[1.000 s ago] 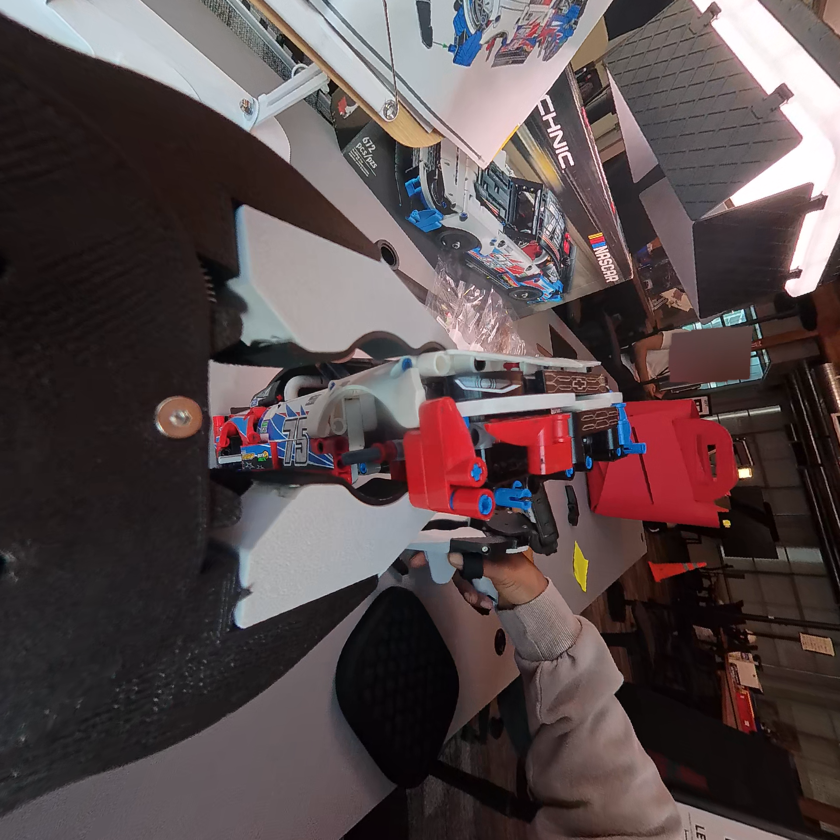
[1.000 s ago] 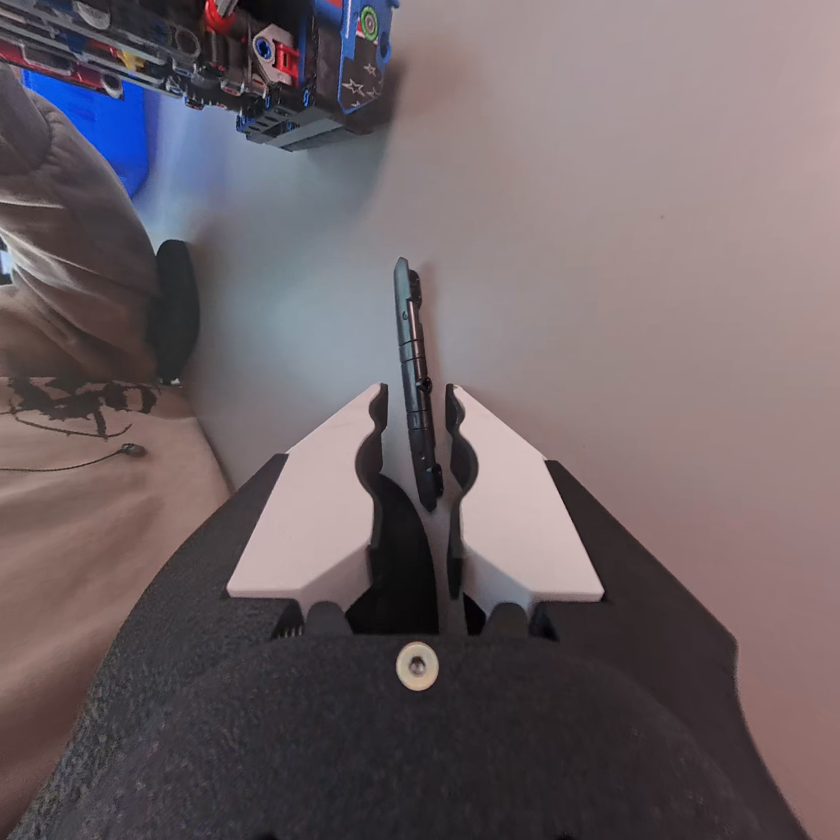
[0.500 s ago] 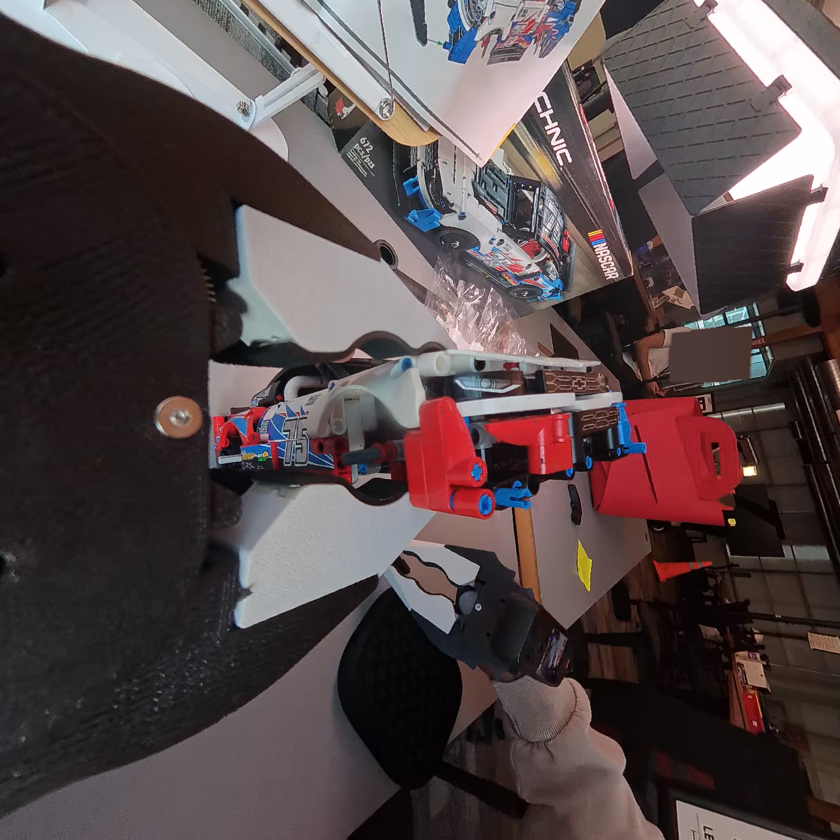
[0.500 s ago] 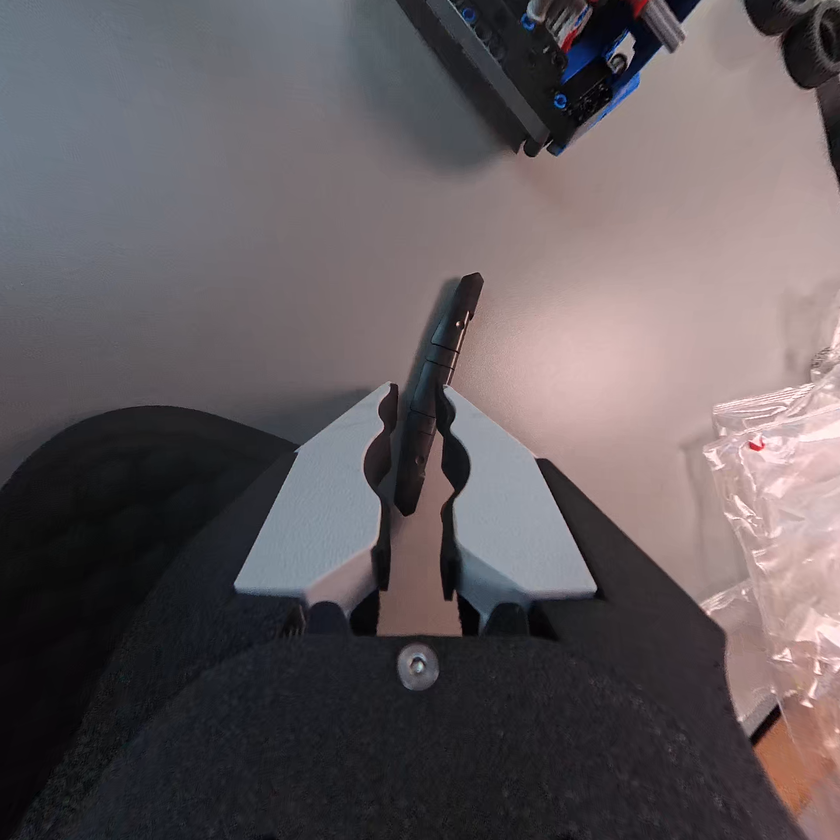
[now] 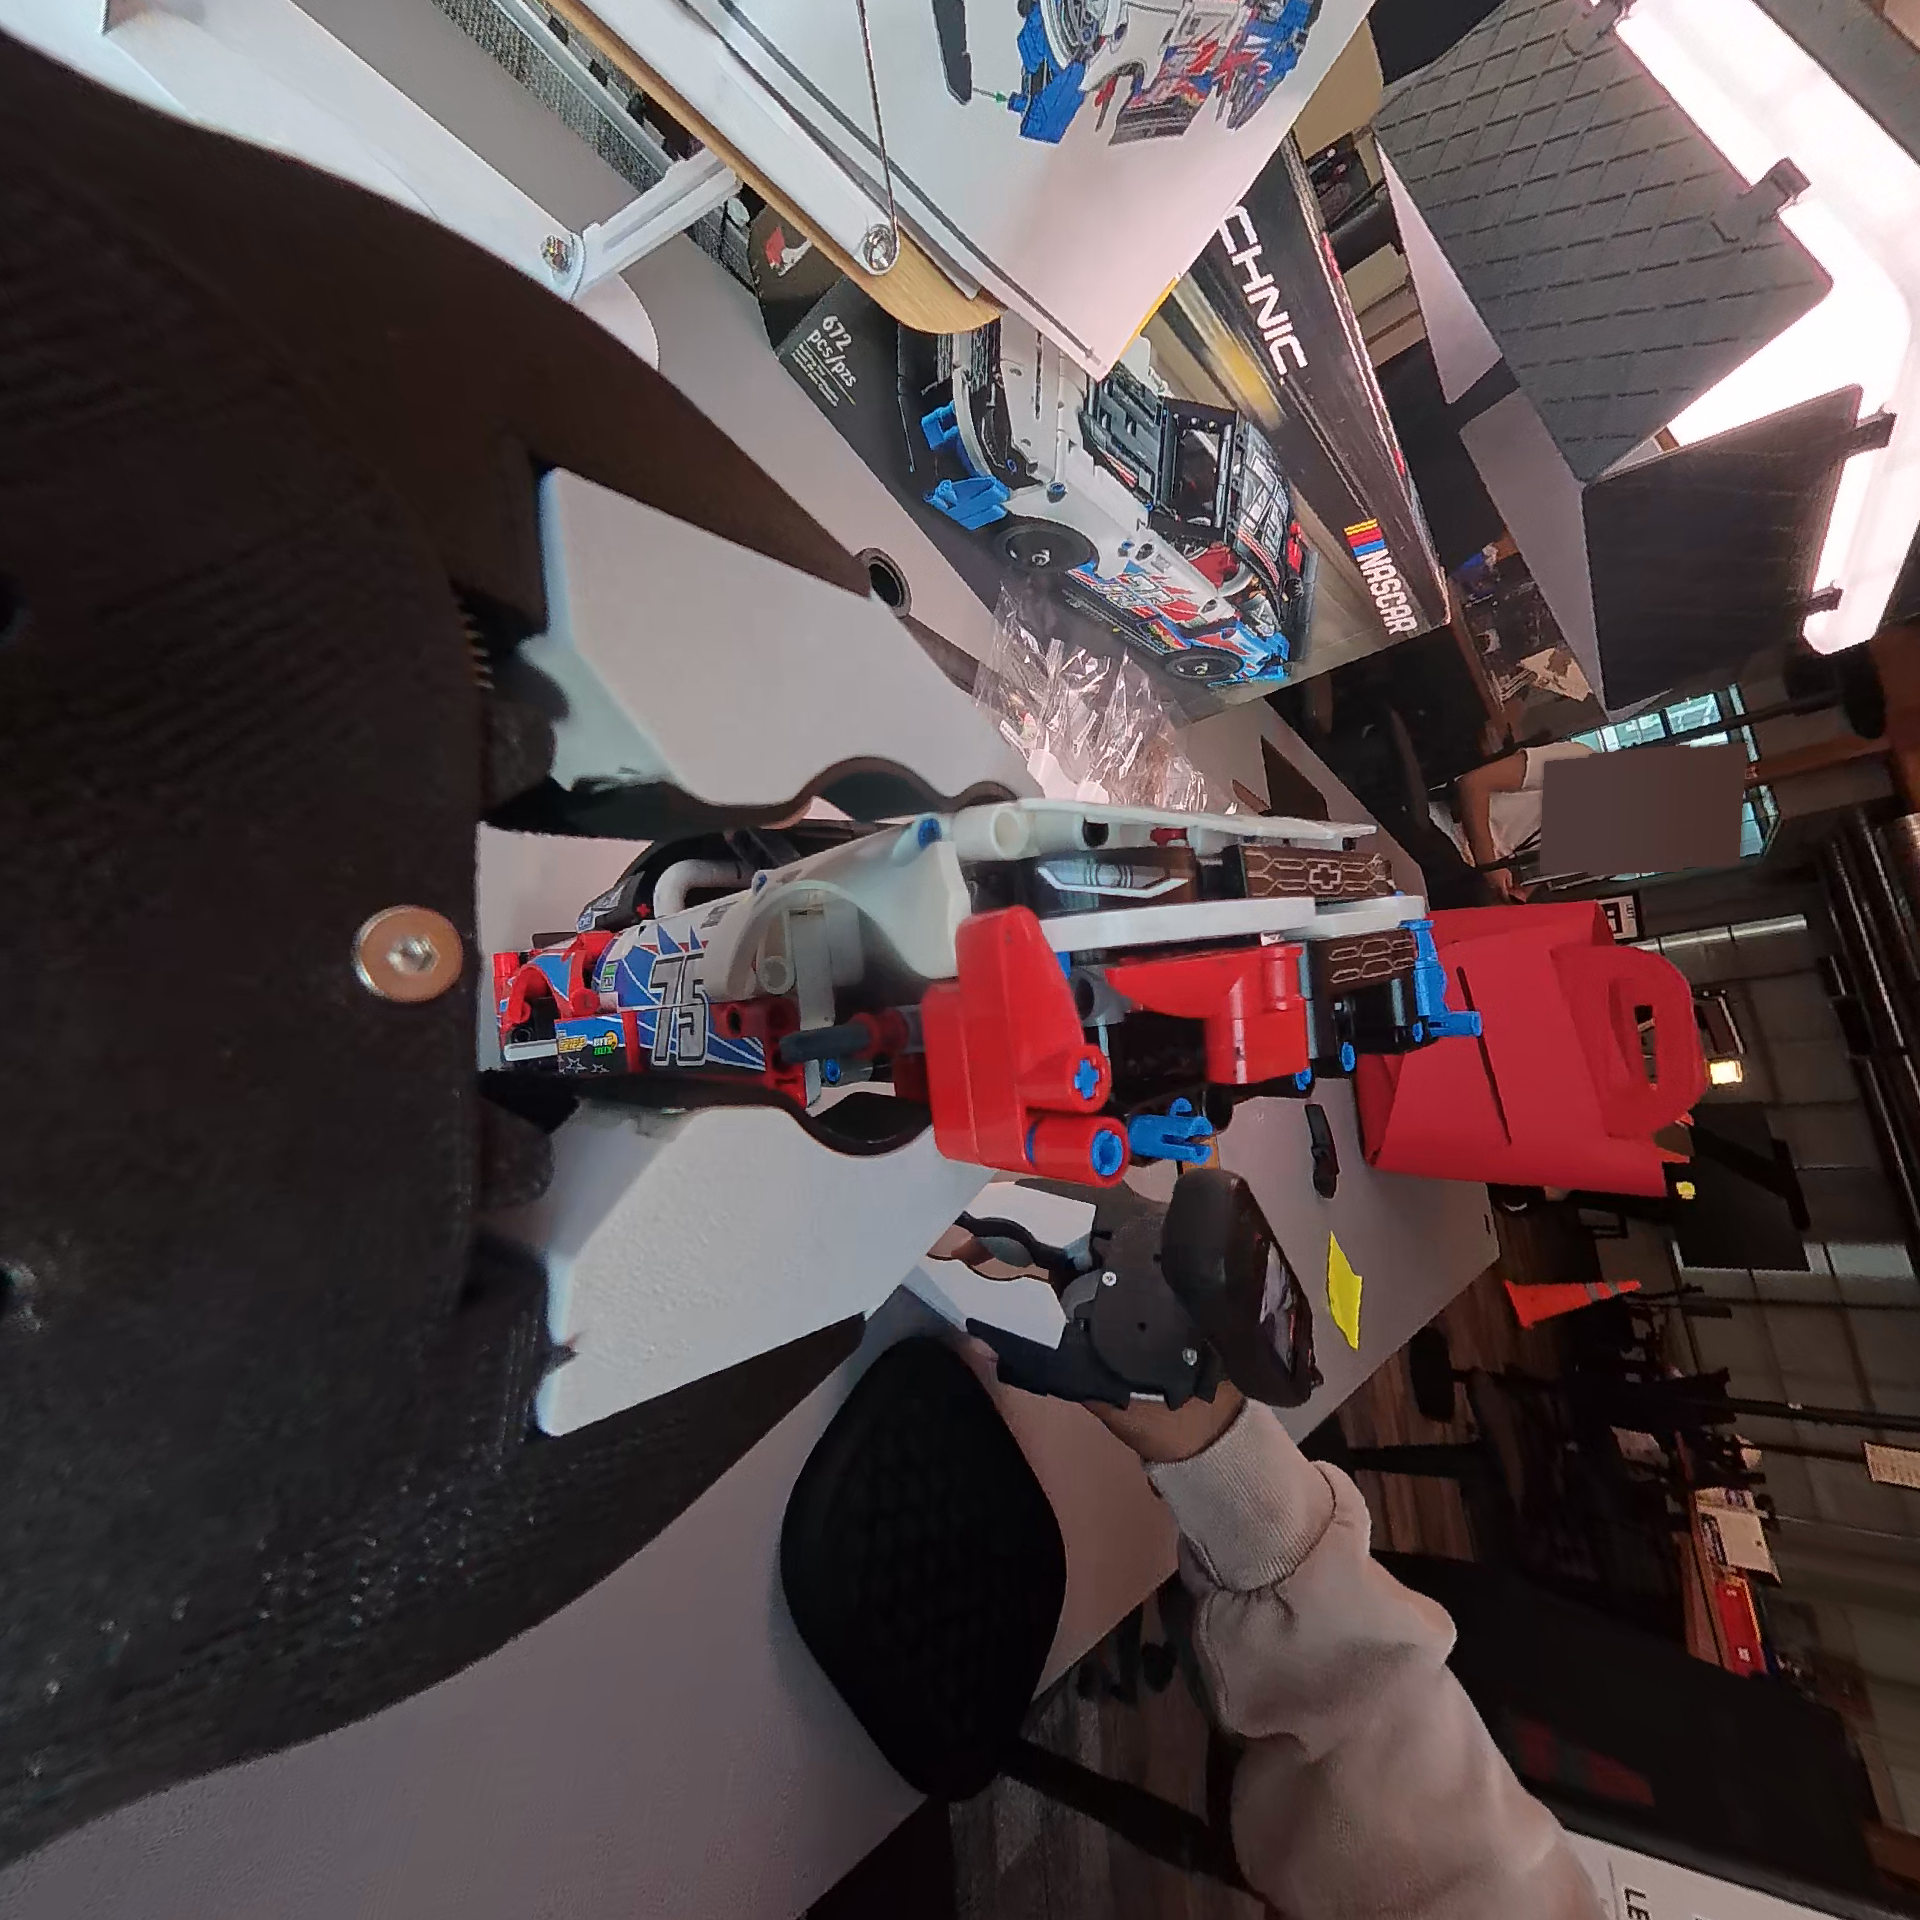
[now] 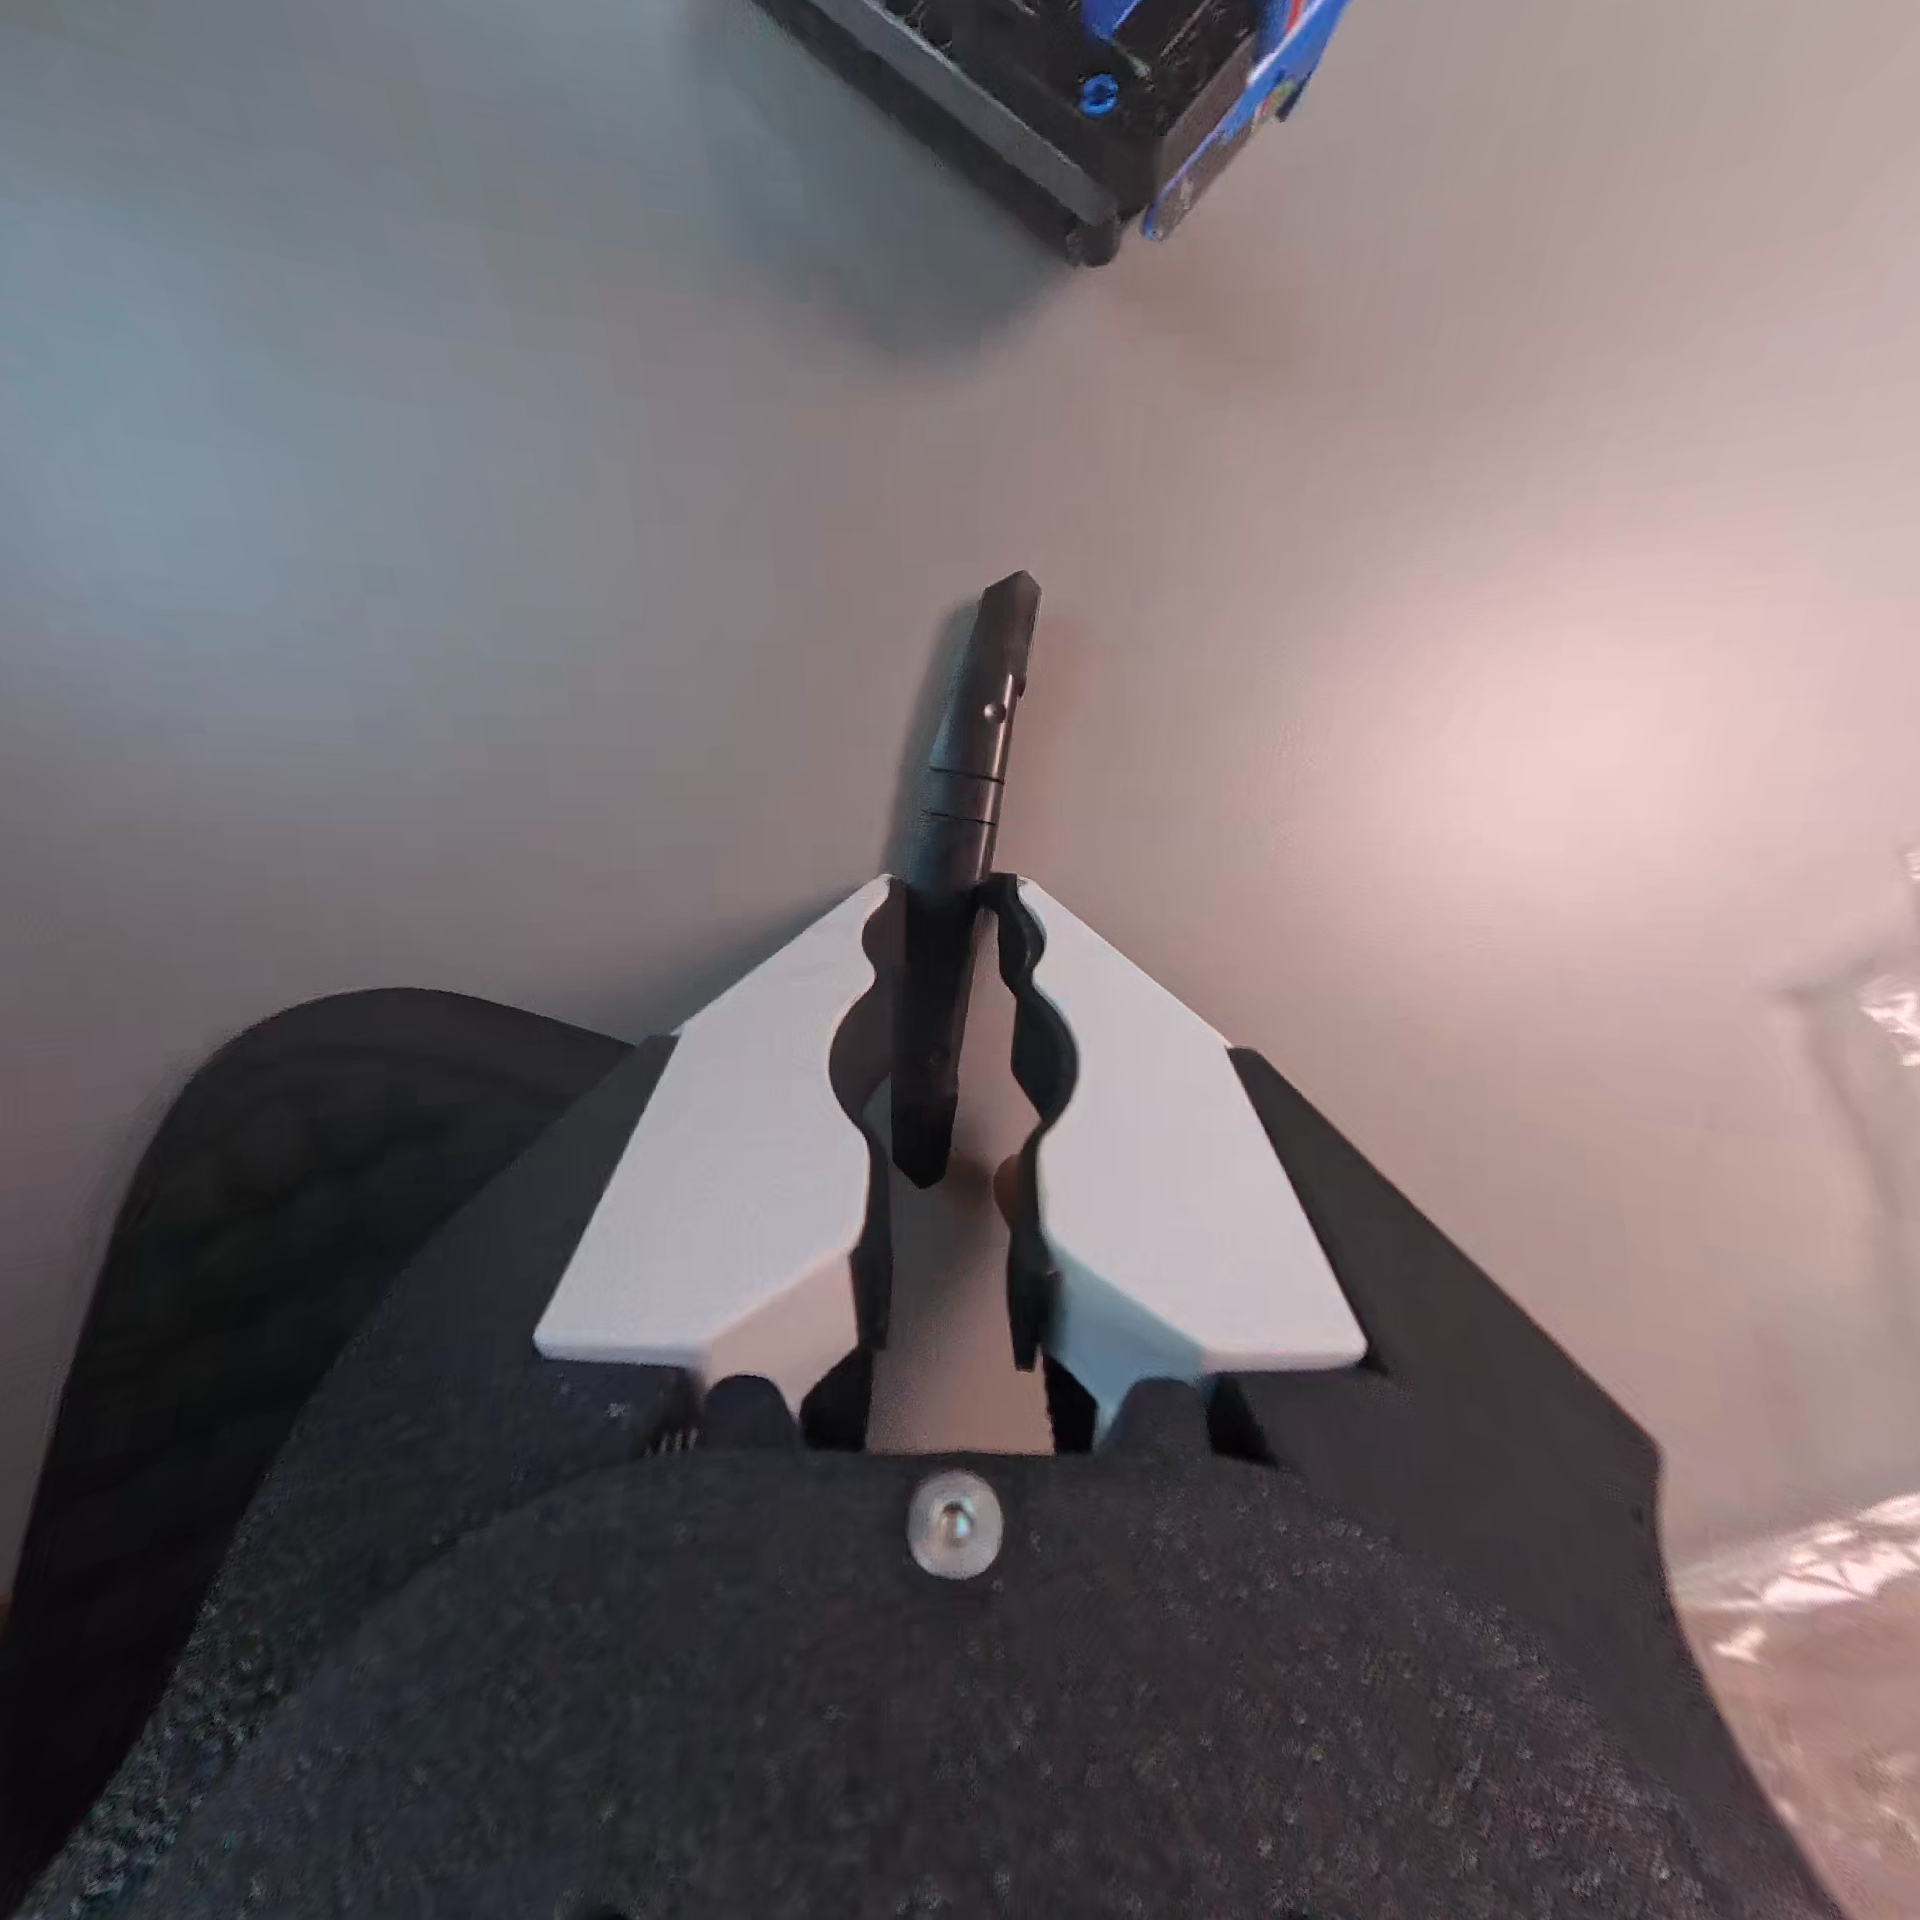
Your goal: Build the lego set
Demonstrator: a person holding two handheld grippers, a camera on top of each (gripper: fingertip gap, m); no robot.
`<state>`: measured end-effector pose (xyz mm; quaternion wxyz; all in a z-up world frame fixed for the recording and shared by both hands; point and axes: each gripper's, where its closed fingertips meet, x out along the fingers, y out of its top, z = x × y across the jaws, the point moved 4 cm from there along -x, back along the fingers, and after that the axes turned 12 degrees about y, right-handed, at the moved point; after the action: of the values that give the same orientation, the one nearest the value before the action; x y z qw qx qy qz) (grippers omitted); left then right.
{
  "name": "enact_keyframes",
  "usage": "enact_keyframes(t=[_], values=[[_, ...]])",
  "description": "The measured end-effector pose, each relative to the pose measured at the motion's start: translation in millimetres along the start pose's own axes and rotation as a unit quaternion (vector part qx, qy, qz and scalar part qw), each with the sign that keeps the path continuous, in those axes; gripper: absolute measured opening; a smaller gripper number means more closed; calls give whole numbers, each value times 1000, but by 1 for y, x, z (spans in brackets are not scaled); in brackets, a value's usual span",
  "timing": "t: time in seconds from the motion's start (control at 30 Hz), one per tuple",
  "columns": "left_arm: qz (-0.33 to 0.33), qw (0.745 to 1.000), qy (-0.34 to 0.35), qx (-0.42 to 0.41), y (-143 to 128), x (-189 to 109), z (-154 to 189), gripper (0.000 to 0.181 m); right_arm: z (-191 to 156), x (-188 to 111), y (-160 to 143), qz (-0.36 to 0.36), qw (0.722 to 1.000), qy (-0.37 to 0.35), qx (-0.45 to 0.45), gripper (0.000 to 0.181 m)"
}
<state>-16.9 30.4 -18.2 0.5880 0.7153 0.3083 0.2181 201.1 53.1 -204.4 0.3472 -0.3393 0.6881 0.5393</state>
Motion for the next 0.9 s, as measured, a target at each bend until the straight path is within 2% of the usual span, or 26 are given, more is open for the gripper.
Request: enact_keyframes(t=[0.07,0.13,0.2,0.37,0.47,0.57,0.67,0.8,0.9], values=[[1,1000,1,-2,0,0,-1,51,5,-7,5,43,996,56,63,11],[1,1000,1,-5,-1,-1,-2,51,11,-11,2,56,986,104,121,7],[2,1000,2,-7,-1,-1,-4,51,22,-12,-3,59,987,83,126,2],[4,1000,1,-14,-2,-1,-6,51,16,-18,3,74,991,53,99,0],[5,1000,0,-14,-2,-1,-6,51,16,-22,3,60,997,-11,45,12],[5,1000,-1,-13,-1,0,-5,51,13,-18,-1,6,997,-71,-17,26],[5,1000,-1,-14,-1,0,-5,51,17,-12,-1,0,999,-44,8,21],[2,1000,1,-9,-1,-2,-3,51,32,-15,-3,24,994,29,105,20],[2,1000,0,-7,-1,-1,-2,51,30,-9,-8,10,993,38,107,18]])
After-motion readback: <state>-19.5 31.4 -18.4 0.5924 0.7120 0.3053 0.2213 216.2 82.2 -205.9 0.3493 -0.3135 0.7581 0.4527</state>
